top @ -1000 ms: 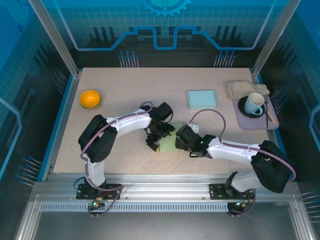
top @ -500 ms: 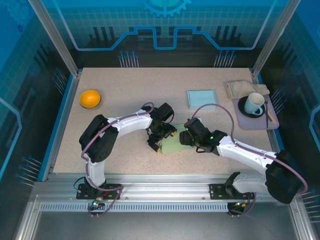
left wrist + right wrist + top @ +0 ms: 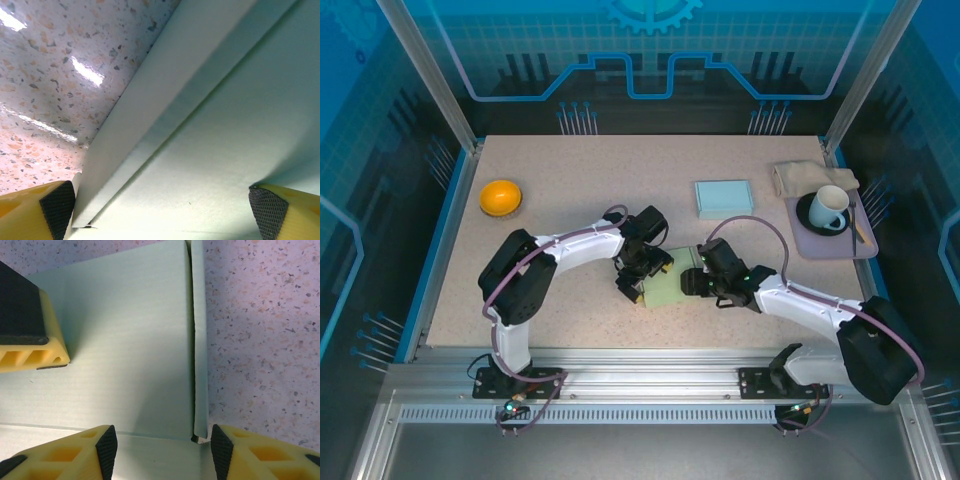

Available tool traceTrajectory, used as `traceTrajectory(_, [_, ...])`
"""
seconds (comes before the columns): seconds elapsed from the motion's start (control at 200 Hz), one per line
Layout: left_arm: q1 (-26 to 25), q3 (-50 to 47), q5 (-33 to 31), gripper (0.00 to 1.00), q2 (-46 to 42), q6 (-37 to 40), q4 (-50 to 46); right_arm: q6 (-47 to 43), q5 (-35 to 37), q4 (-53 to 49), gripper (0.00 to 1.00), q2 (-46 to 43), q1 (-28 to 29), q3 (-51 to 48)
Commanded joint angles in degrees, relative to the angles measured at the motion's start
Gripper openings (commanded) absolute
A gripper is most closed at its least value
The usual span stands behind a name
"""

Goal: Fold the paper box

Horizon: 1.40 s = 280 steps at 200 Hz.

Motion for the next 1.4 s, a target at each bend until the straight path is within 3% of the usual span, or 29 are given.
traceTrajectory(0.0, [-0.19, -2.25, -0.65, 0.94, 3.29, -0.94, -5.11, -0.39, -2.01, 0.48, 0.51, 0.71, -1.11, -0.18])
traceTrajectory(0.355, [-0.23, -1.50, -0.91, 0.94, 3.65, -0.83, -5.60, 2.27, -5.97, 1.95, 0.38, 1.07, -1.12, -1.15])
traceTrajectory(0.91, [0.10, -2.12, -1.80, 0.94, 4.17, -0.54, -6.20, 2.99, -7.19, -8.40, 0.41, -4.68, -0.98, -1.14])
traceTrajectory(1.396, [0.09, -2.29, -2.10, 0.94, 4.25, -0.67, -6.38, 0.32, -9.00, -1.61, 0.31, -5.69, -1.22, -4.02])
